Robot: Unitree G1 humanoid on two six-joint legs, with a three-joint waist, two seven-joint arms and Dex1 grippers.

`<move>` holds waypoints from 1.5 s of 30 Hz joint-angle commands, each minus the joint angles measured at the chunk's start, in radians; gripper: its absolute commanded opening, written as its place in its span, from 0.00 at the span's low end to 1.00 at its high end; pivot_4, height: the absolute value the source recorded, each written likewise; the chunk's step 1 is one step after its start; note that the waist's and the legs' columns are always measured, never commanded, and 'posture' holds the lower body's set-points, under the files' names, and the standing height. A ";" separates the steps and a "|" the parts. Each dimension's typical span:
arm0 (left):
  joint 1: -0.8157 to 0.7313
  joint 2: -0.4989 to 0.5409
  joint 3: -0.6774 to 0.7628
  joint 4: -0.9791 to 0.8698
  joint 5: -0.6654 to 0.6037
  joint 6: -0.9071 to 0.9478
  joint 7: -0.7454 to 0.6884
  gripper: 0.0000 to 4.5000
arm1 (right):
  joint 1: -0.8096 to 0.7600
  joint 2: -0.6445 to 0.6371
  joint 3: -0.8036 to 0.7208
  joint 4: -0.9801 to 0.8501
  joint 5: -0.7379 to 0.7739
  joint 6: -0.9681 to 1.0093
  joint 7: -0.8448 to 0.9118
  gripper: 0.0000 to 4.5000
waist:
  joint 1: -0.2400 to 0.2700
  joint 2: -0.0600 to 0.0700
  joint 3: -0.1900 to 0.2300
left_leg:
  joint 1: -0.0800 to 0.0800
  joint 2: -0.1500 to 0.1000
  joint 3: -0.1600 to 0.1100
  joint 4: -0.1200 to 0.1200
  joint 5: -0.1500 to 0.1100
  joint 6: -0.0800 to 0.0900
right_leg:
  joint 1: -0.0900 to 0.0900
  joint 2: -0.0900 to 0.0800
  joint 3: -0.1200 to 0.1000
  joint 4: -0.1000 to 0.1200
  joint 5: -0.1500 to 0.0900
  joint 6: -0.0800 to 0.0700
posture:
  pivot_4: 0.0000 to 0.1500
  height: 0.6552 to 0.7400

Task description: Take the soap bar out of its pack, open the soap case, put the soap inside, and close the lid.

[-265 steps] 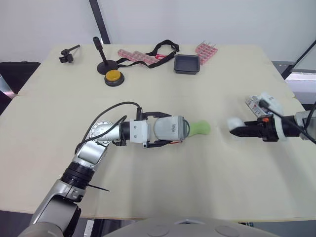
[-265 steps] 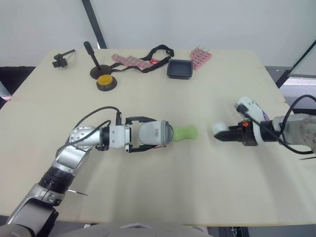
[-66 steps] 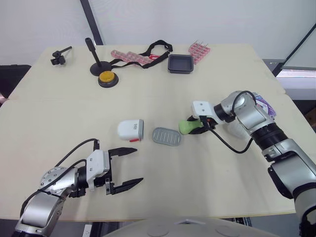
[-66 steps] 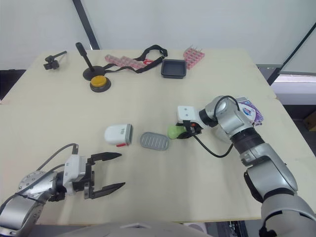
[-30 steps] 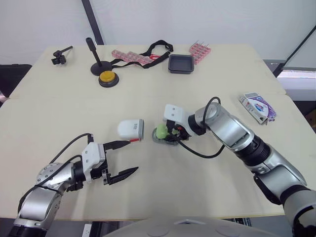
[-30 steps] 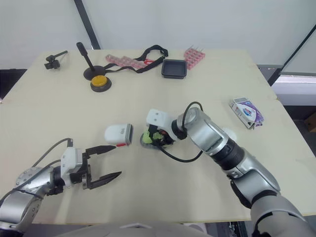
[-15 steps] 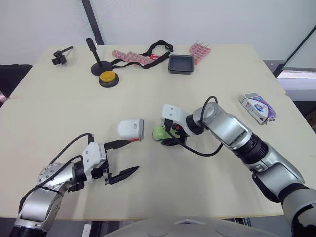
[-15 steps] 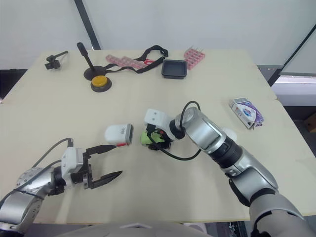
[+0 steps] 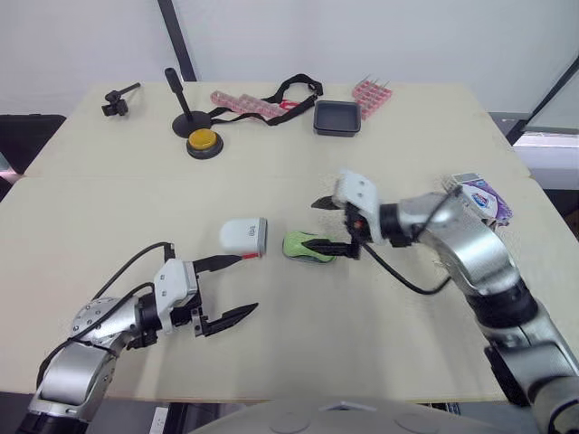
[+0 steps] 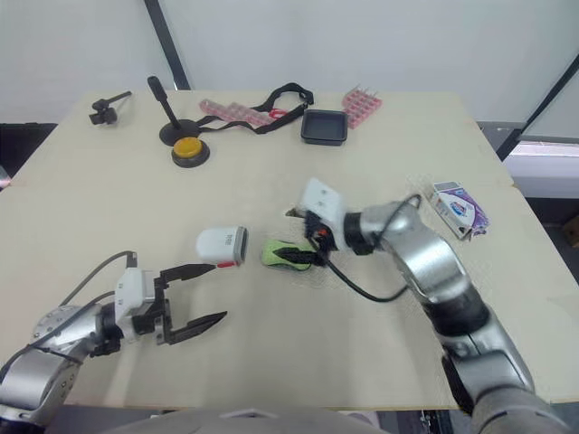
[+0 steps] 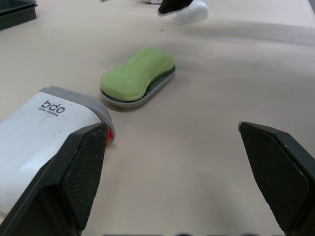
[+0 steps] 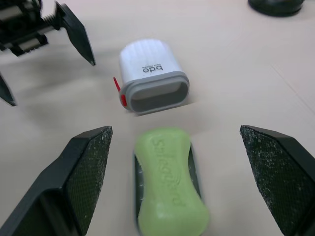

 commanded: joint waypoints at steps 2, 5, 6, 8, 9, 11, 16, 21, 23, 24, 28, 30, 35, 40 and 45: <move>-0.038 0.013 0.005 -0.024 -0.015 0.014 -0.003 1.00 | 0.226 -0.021 -0.190 -0.086 0.074 -0.253 0.047 0.99 | -0.001 0.000 0.000 | 0.000 0.000 0.000 0.000 -0.001 0.001 | 0.000 -0.001 0.000 0.000 0.000 0.000 | 1.00 0.87; -0.053 0.017 0.006 -0.012 -0.013 0.009 -0.014 1.00 | 0.382 -0.026 -0.245 -0.084 0.092 -0.418 0.106 0.99 | -0.007 0.001 -0.001 | 0.000 0.001 0.000 0.000 -0.003 0.005 | 0.000 -0.002 0.000 0.000 -0.001 -0.002 | 1.00 0.87; -0.059 0.018 0.006 -0.005 -0.011 0.009 -0.015 1.00 | 0.439 -0.020 -0.256 -0.060 0.087 -0.480 0.125 0.99 | -0.012 0.001 -0.001 | 0.000 0.001 0.000 0.000 -0.003 0.005 | 0.000 -0.002 0.000 0.000 -0.002 -0.003 | 1.00 0.87; -0.066 0.017 0.006 0.003 -0.010 0.012 -0.015 1.00 | 0.508 -0.009 -0.266 -0.016 0.071 -0.583 0.142 0.99 | -0.016 0.001 -0.001 | 0.000 0.001 0.000 0.000 -0.003 0.006 | 0.000 -0.002 0.001 0.000 -0.003 -0.005 | 1.00 0.87; -0.071 0.016 0.005 0.006 -0.009 0.013 -0.015 1.00 | 0.533 -0.004 -0.265 0.013 0.055 -0.638 0.145 0.99 | -0.017 0.000 -0.002 | 0.001 0.001 0.000 0.000 -0.003 0.006 | 0.000 -0.002 0.000 0.000 -0.003 -0.005 | 1.00 0.87; -0.078 0.013 0.002 0.006 -0.008 0.014 -0.013 1.00 | 0.576 0.005 -0.254 0.070 0.036 -0.727 0.149 0.99 | -0.020 0.000 -0.003 | 0.000 0.001 0.000 0.000 -0.003 0.007 | 0.001 -0.002 0.000 -0.001 -0.003 -0.005 | 1.00 0.87; -0.107 0.024 0.023 0.025 -0.008 0.006 -0.015 1.00 | 0.614 0.007 -0.229 0.143 0.028 -0.831 0.141 0.99 | -0.028 0.001 -0.003 | 0.000 0.001 0.000 0.000 -0.003 0.007 | 0.001 -0.003 0.000 -0.002 -0.003 -0.005 | 1.00 0.87; -0.260 0.055 0.069 0.151 -0.006 -0.012 -0.024 1.00 | 0.625 -0.002 -0.219 0.178 0.031 -0.866 0.134 0.99 | -0.025 0.001 -0.003 | 0.000 0.001 -0.001 0.000 -0.003 0.008 | 0.001 -0.003 -0.001 -0.001 -0.003 -0.005 | 1.00 0.87; -0.345 0.077 0.061 0.226 0.016 -0.037 -0.056 1.00 | 0.626 -0.007 -0.215 0.190 0.032 -0.876 0.131 0.99 | -0.024 0.001 -0.003 | 0.000 0.000 -0.001 0.000 -0.002 0.009 | 0.001 -0.004 -0.001 -0.001 -0.003 -0.005 | 1.00 0.87; -0.387 0.091 0.049 0.268 0.033 -0.057 -0.082 1.00 | 0.626 -0.012 -0.213 0.192 0.033 -0.877 0.130 0.99 | -0.024 0.001 -0.003 | 0.000 -0.001 -0.001 0.000 -0.003 0.009 | 0.001 -0.005 -0.001 -0.001 -0.003 -0.005 | 1.00 0.87; -0.511 0.140 -0.014 0.417 0.088 -0.086 -0.199 1.00 | 0.621 -0.039 -0.217 0.169 0.055 -0.857 0.124 0.99 | -0.027 0.001 -0.004 | 0.000 -0.002 -0.001 0.000 -0.003 0.010 | 0.002 -0.005 -0.001 -0.001 -0.003 -0.005 | 1.00 0.87; -0.564 0.151 -0.044 0.480 0.110 -0.093 -0.246 1.00 | 0.619 -0.052 -0.220 0.155 0.067 -0.842 0.119 0.99 | -0.028 0.001 -0.004 | 0.000 -0.002 -0.001 0.000 -0.003 0.010 | 0.002 -0.005 -0.001 -0.001 -0.003 -0.005 | 1.00 0.87; -0.677 0.162 -0.137 0.635 0.196 -0.146 -0.364 1.00 | 0.615 -0.072 -0.211 0.143 0.080 -0.827 0.110 0.99 | -0.023 0.001 -0.004 | 0.000 -0.002 -0.001 0.000 -0.003 0.010 | 0.002 -0.006 -0.002 -0.001 -0.003 -0.005 | 1.00 0.87; -0.757 0.135 -0.195 0.724 0.244 -0.164 -0.408 1.00 | 0.616 -0.073 -0.201 0.152 0.074 -0.835 0.107 0.99 | -0.015 0.001 -0.004 | -0.001 -0.002 -0.001 0.001 -0.003 0.010 | 0.002 -0.007 -0.002 -0.001 -0.003 -0.005 | 1.00 0.87; -0.817 0.092 -0.215 0.809 0.282 -0.202 -0.383 1.00 | 0.617 -0.074 -0.197 0.156 0.068 -0.841 0.106 0.99 | -0.009 0.001 -0.004 | -0.002 -0.003 -0.001 0.001 -0.003 0.011 | 0.002 -0.007 -0.002 -0.001 -0.003 -0.005 | 1.00 0.87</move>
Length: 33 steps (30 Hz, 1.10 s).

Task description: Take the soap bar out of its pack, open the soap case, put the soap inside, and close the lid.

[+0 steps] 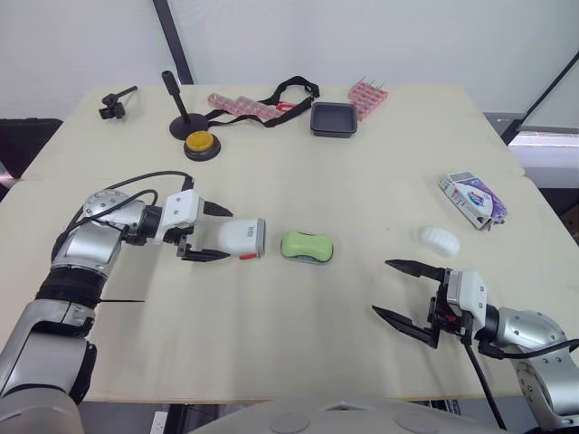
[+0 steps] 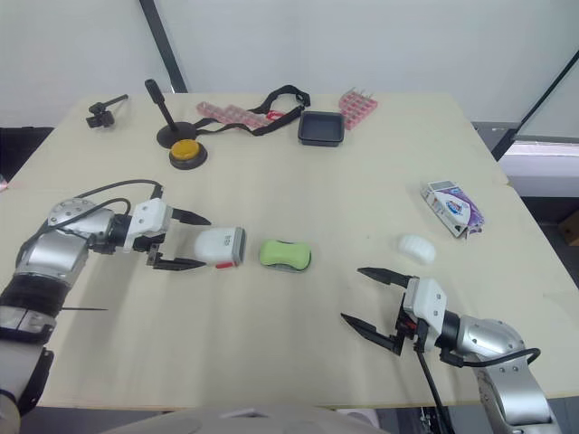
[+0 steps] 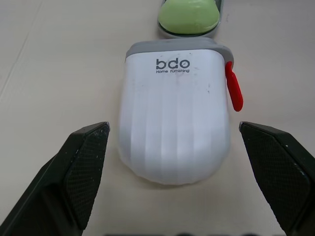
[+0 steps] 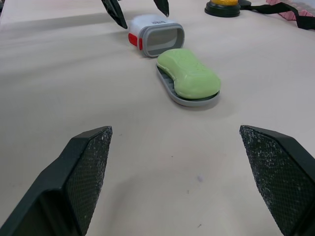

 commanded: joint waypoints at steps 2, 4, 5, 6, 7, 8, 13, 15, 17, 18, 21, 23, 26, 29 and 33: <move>-0.042 -0.024 -0.012 0.058 0.043 -0.054 0.009 1.00 | 0.000 -0.015 -0.004 -0.027 0.016 -0.002 -0.009 0.99 | 0.004 0.000 0.000 | 0.000 0.000 0.000 0.000 0.000 0.000 | 0.000 0.000 0.000 0.000 0.000 0.000 | 1.00 0.87; -0.035 -0.039 -0.022 0.068 0.056 -0.071 0.011 1.00 | 0.003 -0.017 0.001 -0.038 0.016 0.006 -0.013 0.99 | 0.005 0.000 0.000 | 0.000 0.000 0.000 0.000 0.000 0.000 | 0.000 0.000 0.000 0.000 0.000 0.000 | 1.00 0.87; -0.033 -0.045 -0.023 0.068 0.057 -0.069 0.012 1.00 | 0.002 -0.015 0.005 -0.038 0.014 0.005 -0.016 0.99 | 0.006 0.000 0.000 | 0.000 0.000 0.000 0.000 0.000 0.000 | 0.000 0.000 0.000 0.000 0.000 0.000 | 1.00 0.87; -0.033 -0.049 -0.022 0.068 0.056 -0.070 0.014 1.00 | 0.001 -0.013 0.008 -0.037 0.011 0.003 -0.019 0.99 | 0.007 0.000 0.000 | 0.000 0.000 0.000 0.000 0.000 0.000 | 0.000 0.000 0.000 0.000 0.000 0.000 | 1.00 0.87; -0.034 -0.053 -0.020 0.066 0.053 -0.063 0.013 1.00 | -0.001 -0.012 0.010 -0.035 0.009 0.001 -0.022 0.99 | 0.008 0.000 0.000 | -0.001 0.000 0.000 0.000 0.000 0.000 | 0.000 0.000 0.000 0.000 0.000 0.000 | 1.00 0.87; -0.034 -0.054 -0.019 0.066 0.051 -0.059 0.012 1.00 | -0.002 -0.012 0.012 -0.033 0.008 -0.001 -0.024 0.99 | 0.009 0.000 0.000 | -0.001 0.000 0.000 0.000 0.000 0.000 | 0.000 0.000 0.000 0.000 0.000 0.000 | 1.00 0.87; -0.037 -0.056 -0.017 0.072 0.052 -0.053 0.009 1.00 | -0.010 -0.011 0.027 0.007 -0.002 -0.029 -0.021 0.99 | 0.009 0.000 0.000 | -0.001 0.000 0.000 0.000 0.000 0.000 | 0.000 0.000 0.000 0.000 0.000 0.000 | 1.00 0.87; -0.040 -0.059 -0.014 0.071 0.045 -0.041 0.008 1.00 | -0.016 -0.013 0.029 0.026 -0.003 -0.039 -0.017 0.99 | 0.009 0.000 0.000 | -0.001 0.000 0.000 0.000 0.000 0.000 | 0.000 0.000 0.000 0.000 0.000 0.000 | 1.00 0.87; -0.038 -0.060 -0.014 0.061 0.032 -0.029 -0.009 1.00 | -0.023 -0.015 0.029 0.043 -0.004 -0.048 -0.012 0.99 | 0.009 0.000 0.000 | -0.001 0.000 0.000 0.000 0.000 0.000 | 0.000 0.000 0.000 0.000 0.000 0.000 | 1.00 0.87; -0.036 -0.059 -0.014 0.055 0.026 -0.021 -0.017 1.00 | -0.026 -0.015 0.030 0.050 -0.004 -0.051 -0.010 0.99 | 0.009 0.000 0.000 | -0.001 0.000 0.000 0.000 0.000 0.000 | 0.000 0.000 0.000 0.000 0.000 0.000 | 1.00 0.87; -0.031 -0.052 -0.016 0.039 0.022 -0.006 -0.034 1.00 | -0.030 -0.016 0.029 0.063 -0.003 -0.059 -0.004 0.99 | 0.009 0.000 0.000 | -0.001 0.000 0.000 0.000 0.000 0.000 | 0.000 0.000 0.000 0.000 0.000 0.000 | 1.00 0.87; -0.032 -0.052 -0.013 0.038 0.024 -0.003 -0.030 1.00 | -0.028 -0.020 0.025 0.065 0.000 -0.061 -0.001 0.99 | 0.009 0.000 0.000 | -0.001 0.000 0.000 0.000 0.000 0.000 | 0.000 0.000 0.000 0.000 0.000 0.000 | 1.00 0.87; -0.030 -0.056 -0.012 0.034 0.023 0.001 -0.028 1.00 | -0.024 -0.026 0.023 0.062 0.003 -0.060 0.000 0.99 | 0.009 0.000 0.000 | -0.001 0.000 0.000 0.000 0.000 0.000 | 0.000 0.000 0.000 0.000 0.000 0.000 | 1.00 0.87; -0.028 -0.062 -0.015 0.033 0.024 0.001 -0.019 1.00 | -0.022 -0.028 0.023 0.057 0.005 -0.057 -0.002 0.99 | 0.009 0.000 0.000 | -0.001 0.000 0.000 0.001 0.000 0.000 | 0.000 0.000 0.000 0.000 0.000 0.000 | 1.00 0.87; -0.021 -0.070 -0.026 0.029 0.026 -0.009 -0.026 1.00 | -0.020 -0.031 0.020 0.043 0.008 -0.047 -0.009 0.99 | 0.009 0.000 0.000 | -0.001 0.000 0.000 0.000 0.000 0.000 | 0.000 0.000 0.000 -0.001 0.000 0.000 | 1.00 0.87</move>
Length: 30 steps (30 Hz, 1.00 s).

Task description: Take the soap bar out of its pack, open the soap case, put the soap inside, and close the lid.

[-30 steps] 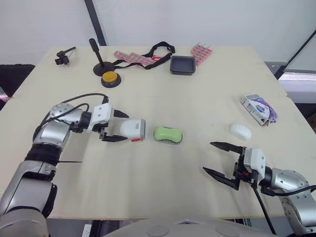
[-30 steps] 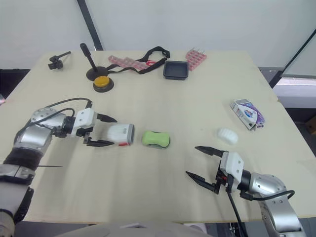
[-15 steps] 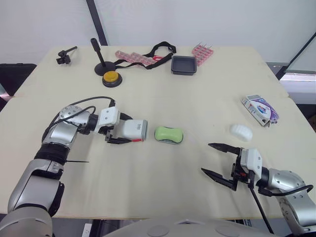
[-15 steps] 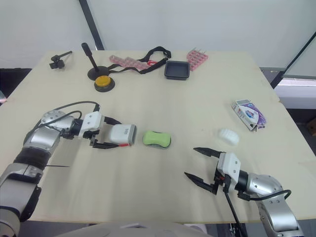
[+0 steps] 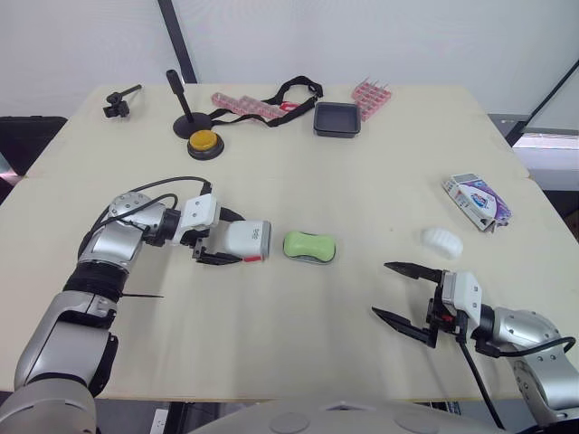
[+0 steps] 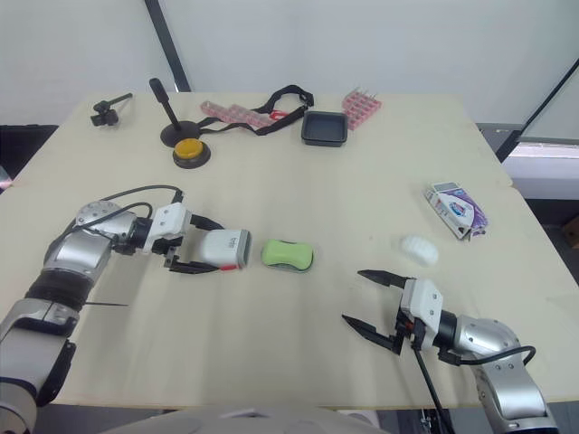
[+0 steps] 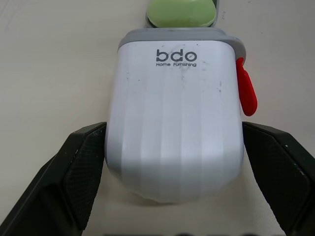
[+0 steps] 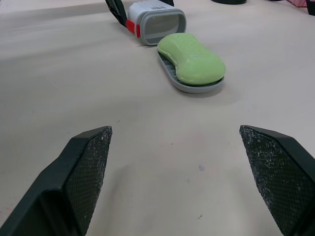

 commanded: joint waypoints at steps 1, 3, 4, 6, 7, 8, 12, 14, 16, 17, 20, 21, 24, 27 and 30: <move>0.004 -0.002 0.005 -0.026 -0.005 -0.014 -0.011 1.00 | 0.005 -0.014 -0.016 -0.038 0.021 -0.003 -0.004 0.99 | 0.000 0.000 0.000 | 0.000 0.000 0.000 0.000 0.000 0.000 | 0.000 0.000 0.000 0.000 0.000 0.000 | 1.00 0.87; 0.004 -0.004 0.002 -0.025 -0.002 -0.015 -0.013 1.00 | 0.006 -0.016 -0.016 -0.040 0.020 -0.002 -0.005 0.99 | 0.000 0.000 0.000 | 0.000 0.000 0.000 0.000 0.000 0.000 | 0.000 0.000 0.000 0.000 0.000 0.000 | 1.00 0.87; 0.003 -0.006 0.000 -0.023 -0.001 -0.016 -0.014 1.00 | 0.006 -0.018 -0.016 -0.043 0.020 0.000 -0.006 0.99 | 0.000 0.000 0.000 | 0.000 0.000 0.000 0.000 0.000 0.000 | 0.000 0.000 0.000 0.000 0.000 0.000 | 1.00 0.87; 0.002 -0.009 -0.002 -0.018 0.003 -0.021 -0.015 1.00 | 0.006 -0.022 -0.017 -0.048 0.020 0.005 -0.009 0.99 | 0.000 0.000 0.000 | 0.000 0.000 0.000 0.000 0.000 0.000 | 0.000 0.000 0.000 0.000 0.000 0.000 | 1.00 0.87; 0.002 -0.010 -0.004 -0.016 0.005 -0.023 -0.015 1.00 | 0.007 -0.023 -0.018 -0.052 0.020 0.007 -0.011 0.99 | 0.000 0.000 0.000 | 0.000 0.000 0.000 0.000 0.000 0.000 | 0.000 0.000 0.000 0.000 0.000 0.000 | 1.00 0.87; 0.002 -0.011 -0.006 -0.015 0.006 -0.025 -0.014 1.00 | 0.007 -0.025 -0.018 -0.054 0.021 0.009 -0.012 0.99 | 0.000 0.000 0.000 | 0.000 0.000 0.000 0.000 0.000 0.000 | 0.000 0.000 0.000 0.000 0.000 0.000 | 1.00 0.87; 0.006 -0.014 -0.009 -0.016 0.007 -0.027 -0.015 1.00 | 0.010 -0.027 -0.017 -0.060 0.021 0.015 -0.016 0.99 | 0.000 0.000 0.000 | 0.000 0.000 0.000 0.000 0.000 0.000 | 0.000 0.000 0.000 0.000 0.000 0.000 | 1.00 0.87; 0.009 -0.016 -0.011 -0.015 0.010 -0.030 -0.015 1.00 | 0.012 -0.026 -0.014 -0.064 0.020 0.018 -0.018 0.99 | 0.000 0.000 0.000 | 0.000 0.000 0.000 0.000 0.000 0.000 | 0.000 0.000 0.000 -0.001 0.000 0.000 | 1.00 0.87; 0.010 -0.019 -0.012 -0.011 0.012 -0.035 -0.015 1.00 | 0.013 -0.027 -0.013 -0.067 0.019 0.019 -0.019 0.99 | 0.000 0.000 0.000 | 0.000 0.000 0.000 0.000 0.000 0.000 | 0.000 0.000 0.000 -0.001 0.000 0.000 | 1.00 0.87; 0.010 -0.020 -0.012 -0.010 0.014 -0.037 -0.014 1.00 | 0.015 -0.027 -0.012 -0.068 0.019 0.019 -0.019 0.99 | 0.000 0.000 0.000 | 0.000 0.000 0.000 0.000 0.000 0.000 | 0.000 0.000 0.000 -0.001 0.000 0.000 | 1.00 0.87; 0.009 -0.022 -0.014 0.000 0.022 -0.050 -0.012 0.81 | 0.017 -0.029 -0.011 -0.069 0.017 0.020 -0.019 1.00 | 0.000 0.000 0.000 | 0.000 0.000 0.000 0.000 0.000 0.000 | 0.000 0.000 0.000 -0.001 0.000 0.000 | 1.00 0.87; 0.008 -0.022 -0.014 0.004 0.026 -0.060 -0.008 0.77 | 0.017 -0.029 -0.011 -0.070 0.017 0.020 -0.019 1.00 | 0.000 0.000 0.000 | 0.000 0.000 0.000 0.000 0.000 0.000 | 0.000 0.000 0.000 -0.001 0.000 0.000 | 1.00 0.87; 0.003 -0.025 -0.012 0.013 0.029 -0.069 -0.003 0.77 | 0.017 -0.025 -0.006 -0.060 0.011 0.014 -0.019 1.00 | 0.000 0.000 0.000 | 0.000 0.000 0.000 0.000 0.000 0.000 | 0.000 0.000 0.000 -0.001 0.000 0.000 | 1.00 0.87; 0.001 -0.026 -0.013 0.021 0.032 -0.079 -0.002 0.77 | 0.015 -0.019 0.000 -0.043 0.004 0.002 -0.017 1.00 | 0.000 0.000 0.000 | 0.000 0.000 0.000 0.000 0.000 0.000 | 0.000 0.000 0.001 -0.001 0.000 0.000 | 1.00 0.87; 0.006 -0.025 -0.010 0.020 0.028 -0.084 -0.002 0.77 | 0.008 -0.027 0.007 -0.043 -0.004 -0.003 -0.008 1.00 | 0.000 0.000 0.000 | 0.000 0.000 0.000 0.000 0.000 0.000 | 0.000 0.000 0.001 -0.001 0.000 0.000 | 1.00 0.87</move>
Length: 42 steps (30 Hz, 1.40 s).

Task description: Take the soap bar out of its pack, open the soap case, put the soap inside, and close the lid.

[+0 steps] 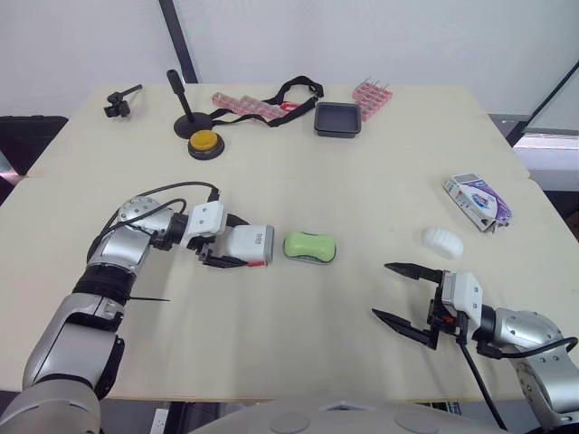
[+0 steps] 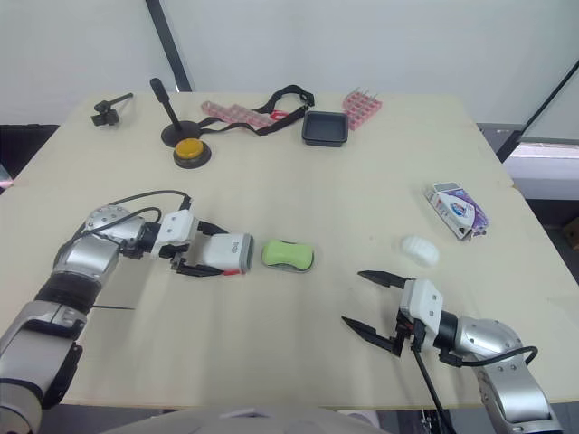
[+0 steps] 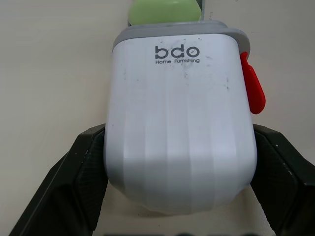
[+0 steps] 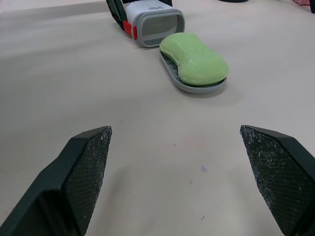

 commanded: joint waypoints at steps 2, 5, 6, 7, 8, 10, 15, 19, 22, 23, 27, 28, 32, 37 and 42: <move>0.008 0.010 0.011 -0.002 0.000 -0.019 0.002 0.77 | -0.032 -0.029 0.003 -0.041 0.007 0.023 0.003 1.00 | -0.001 0.000 0.000 | 0.000 0.000 0.000 0.000 0.000 0.000 | 0.000 0.000 0.000 0.000 0.000 0.000 | 1.00 0.87; 0.023 0.022 0.019 -0.016 -0.007 -0.034 -0.002 0.77 | -0.094 -0.061 0.003 -0.080 0.021 0.123 -0.027 1.00 | -0.004 0.000 0.000 | 0.000 0.000 0.000 0.000 0.000 0.000 | 0.000 0.000 0.000 0.000 0.000 0.000 | 1.00 0.87; 0.033 0.026 0.023 -0.030 -0.013 -0.031 -0.005 0.77 | -0.130 -0.071 0.007 -0.098 0.028 0.173 -0.043 1.00 | -0.005 0.000 0.000 | 0.000 0.000 0.000 0.000 0.000 0.000 | 0.000 0.000 0.000 0.000 0.000 0.000 | 1.00 0.87; 0.039 0.029 0.026 -0.039 -0.019 -0.028 -0.006 0.77 | -0.155 -0.078 0.010 -0.112 0.034 0.210 -0.054 1.00 | -0.007 0.000 0.000 | 0.001 0.000 0.000 0.000 0.000 0.000 | 0.000 0.000 0.001 0.000 0.000 0.000 | 1.00 0.87; 0.048 0.033 0.028 -0.055 -0.024 -0.022 -0.007 0.77 | -0.191 -0.084 0.021 -0.124 0.030 0.249 -0.067 1.00 | -0.009 0.000 0.000 | 0.001 0.000 0.000 0.000 0.000 0.000 | 0.000 0.001 0.001 0.000 0.000 0.000 | 1.00 0.87; 0.062 0.038 0.030 -0.079 -0.029 -0.014 -0.007 0.77 | -0.263 -0.090 0.049 -0.146 0.023 0.319 -0.083 1.00 | -0.008 0.000 0.000 | 0.001 0.000 0.000 -0.001 0.000 0.000 | 0.000 0.001 0.001 0.000 0.000 0.001 | 1.00 0.87; 0.076 0.042 0.031 -0.107 -0.034 0.007 0.011 0.77 | -0.436 -0.093 0.195 -0.156 -0.059 0.471 -0.089 1.00 | -0.003 0.001 0.001 | 0.002 0.000 0.000 -0.004 0.001 -0.002 | 0.000 0.001 -0.001 -0.001 0.003 0.005 | 1.00 0.87; 0.084 0.043 0.028 -0.124 -0.035 0.027 0.022 0.77 | -0.587 -0.063 0.302 -0.151 -0.102 0.621 -0.120 1.00 | -0.002 0.001 0.001 | 0.002 0.000 0.000 -0.006 0.004 -0.008 | 0.000 0.002 -0.002 -0.001 0.003 0.005 | 1.00 0.87; 0.085 0.041 0.027 -0.131 -0.037 0.037 0.029 0.77 | -0.715 -0.024 0.370 -0.125 -0.126 0.731 -0.135 1.00 | -0.007 0.002 0.001 | 0.003 0.000 0.001 -0.006 0.005 -0.009 | 0.000 0.005 -0.001 0.000 0.003 0.005 | 1.00 0.87; 0.085 0.041 0.026 -0.133 -0.037 0.038 0.030 0.77 | -0.732 -0.018 0.384 -0.119 -0.132 0.747 -0.135 1.00 | -0.005 0.002 0.001 | 0.003 0.000 0.001 -0.007 0.006 -0.011 | 0.000 0.005 -0.001 0.000 0.003 0.005 | 1.00 0.87; 0.088 0.040 0.023 -0.137 -0.034 0.038 0.031 0.77 | -0.783 -0.007 0.447 -0.085 -0.164 0.766 -0.120 1.00 | 0.006 0.001 0.001 | 0.004 0.000 0.000 -0.009 0.007 -0.012 | 0.000 0.006 -0.001 -0.002 0.003 0.005 | 1.00 0.87; 0.089 0.040 0.023 -0.139 -0.034 0.038 0.032 0.77 | -0.792 -0.004 0.459 -0.078 -0.170 0.771 -0.116 1.00 | 0.005 0.001 0.001 | 0.003 0.000 0.000 -0.010 0.007 -0.012 | 0.000 0.007 -0.002 -0.002 0.003 0.005 | 1.00 0.87; 0.090 0.036 0.022 -0.142 -0.031 0.038 0.041 0.77 | -0.827 0.032 0.484 -0.050 -0.180 0.801 -0.125 1.00 | 0.002 0.001 0.001 | 0.003 0.000 0.000 -0.010 0.007 -0.013 | 0.000 0.007 -0.002 -0.002 0.003 0.005 | 1.00 0.87; 0.098 0.036 0.019 -0.152 -0.032 0.042 0.045 0.77 | -0.852 0.069 0.512 -0.009 -0.204 0.793 -0.121 1.00 | 0.001 0.001 0.001 | 0.003 0.001 0.000 -0.011 0.008 -0.014 | 0.000 0.007 -0.002 -0.001 0.003 0.005 | 1.00 0.87; 0.096 0.038 0.021 -0.152 -0.033 0.046 0.049 0.77 | -0.880 0.087 0.535 0.023 -0.228 0.819 -0.121 1.00 | 0.001 0.001 0.001 | 0.004 0.001 0.000 -0.011 0.008 -0.014 | 0.000 0.007 -0.002 -0.001 0.003 0.005 | 1.00 0.87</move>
